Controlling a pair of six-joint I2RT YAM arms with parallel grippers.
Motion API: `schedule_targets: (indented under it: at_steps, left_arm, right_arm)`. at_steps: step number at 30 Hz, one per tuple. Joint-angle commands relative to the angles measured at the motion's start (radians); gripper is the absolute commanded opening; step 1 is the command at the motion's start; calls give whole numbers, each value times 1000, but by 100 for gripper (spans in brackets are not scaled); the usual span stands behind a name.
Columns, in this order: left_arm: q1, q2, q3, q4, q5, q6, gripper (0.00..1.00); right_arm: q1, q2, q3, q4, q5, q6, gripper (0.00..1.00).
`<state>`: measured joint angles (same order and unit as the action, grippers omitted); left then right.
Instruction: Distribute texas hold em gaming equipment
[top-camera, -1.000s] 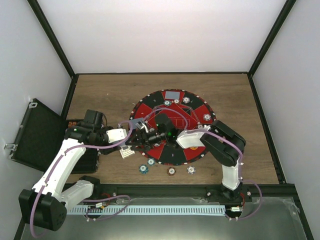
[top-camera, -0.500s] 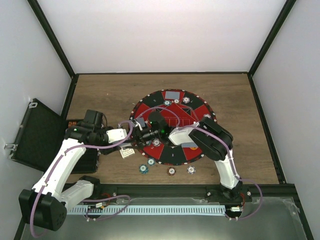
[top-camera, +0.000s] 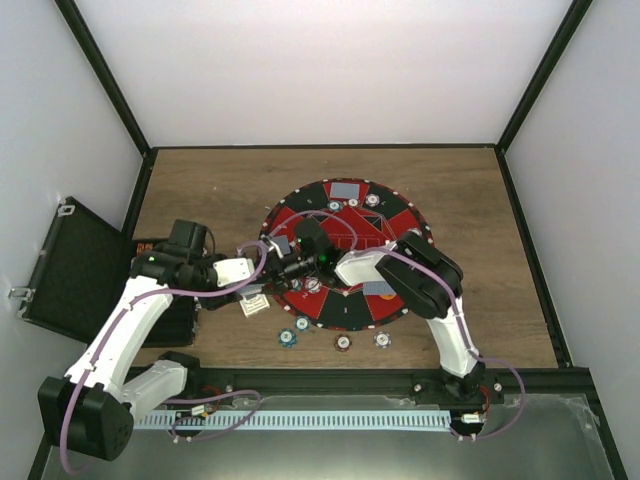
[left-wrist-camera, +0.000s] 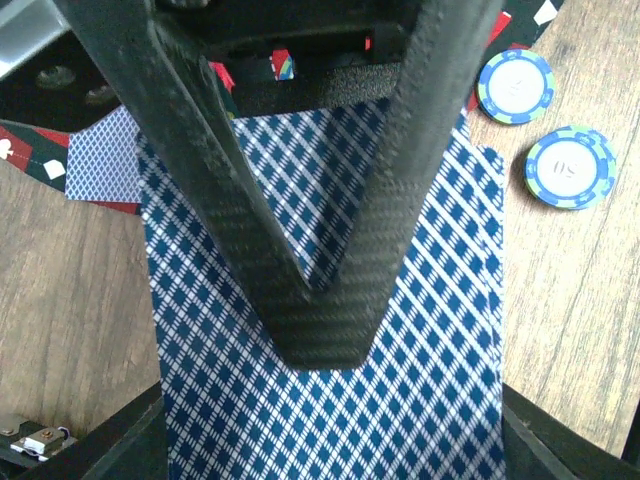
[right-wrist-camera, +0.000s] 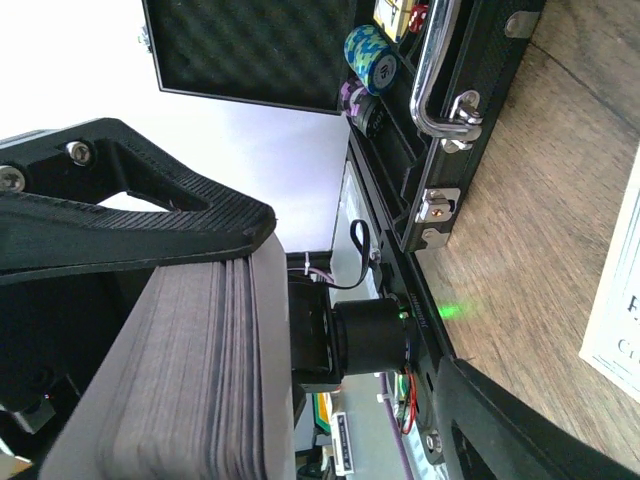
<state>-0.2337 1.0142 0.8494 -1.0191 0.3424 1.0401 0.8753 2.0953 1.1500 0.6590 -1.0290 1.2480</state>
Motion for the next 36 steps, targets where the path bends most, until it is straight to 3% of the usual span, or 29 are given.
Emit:
schedule_targets:
  at_steps: [1,9,20,26,36]
  left_arm:
    - [3,-12,28,7,24,8,25]
    - [3,-11,21,13,28,8,24]
    - [3,-17,10,17,22,9,25]
    - [3,-21,7,18,20,9,24]
    - [3,-27,-3,19,-2,14,24]
  right_arm:
    - [-49,-13,-40,-64,-6,-54,61]
    - [-75,-101,-118,-17,9,-28,49]
    - [-97,-200,-180,36,33,13,17]
    - [-126,-242,-202,31,35,11,6]
    - [-236,-303,-235,2,6,-16,1]
